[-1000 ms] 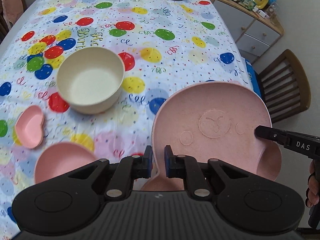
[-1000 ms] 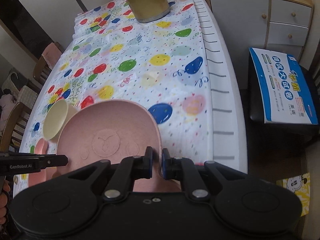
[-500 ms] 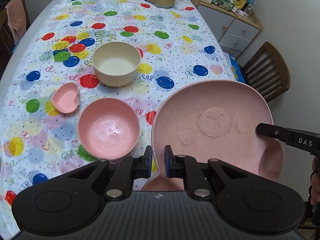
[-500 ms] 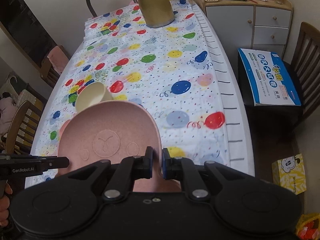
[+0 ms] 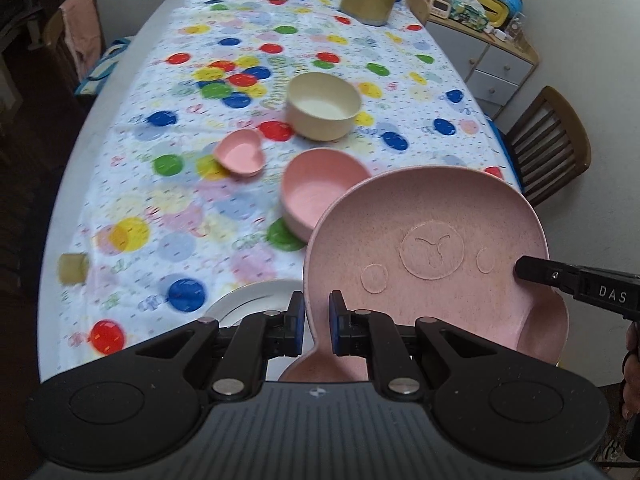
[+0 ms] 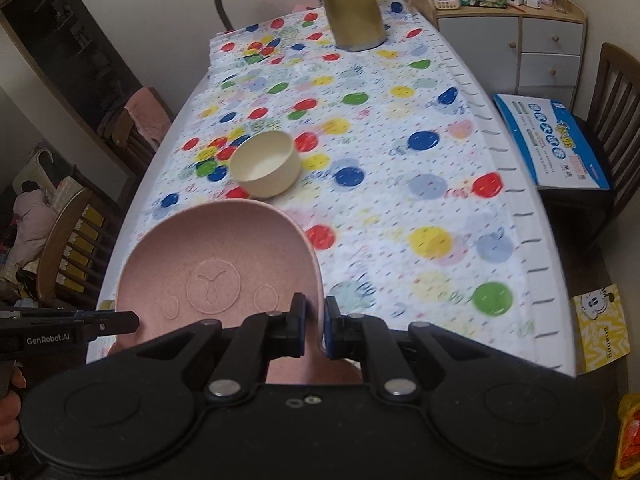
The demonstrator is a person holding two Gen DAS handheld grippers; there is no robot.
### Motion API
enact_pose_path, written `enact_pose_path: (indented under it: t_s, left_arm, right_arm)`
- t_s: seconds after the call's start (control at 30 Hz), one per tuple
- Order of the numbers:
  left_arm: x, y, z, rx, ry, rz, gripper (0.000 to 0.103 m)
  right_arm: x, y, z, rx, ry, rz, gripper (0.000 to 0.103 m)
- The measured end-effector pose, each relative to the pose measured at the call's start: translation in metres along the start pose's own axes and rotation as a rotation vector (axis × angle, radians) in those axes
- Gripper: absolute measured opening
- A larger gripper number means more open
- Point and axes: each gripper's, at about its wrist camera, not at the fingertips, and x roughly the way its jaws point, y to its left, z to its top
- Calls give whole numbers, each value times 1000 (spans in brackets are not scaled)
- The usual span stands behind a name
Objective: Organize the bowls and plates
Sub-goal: 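Lift and carry the pink plate toward the white plate stack with both grippers, then lower the pink plate onto the white plates and open both grippers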
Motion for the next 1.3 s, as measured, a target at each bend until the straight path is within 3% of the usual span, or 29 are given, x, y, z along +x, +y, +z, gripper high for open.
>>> enact_pose_path:
  t_s: [0.23,0.53,0.77,1.3]
  left_arm:
    - [-6,45,-31,-33,24,60,12]
    - [16,80,-66,-61,100,95,12]
    - [34,88,-80,-71,156,89,12]
    - [62,91,-80,-63,198,80,12]
  right_arm:
    - [19,47,-36,-15,46,38,7]
    - [55,82,-72,-7,132,52,8]
    - [76,88,-92,12,193,30,8]
    - [96,81,-106,48,239,-16,8]
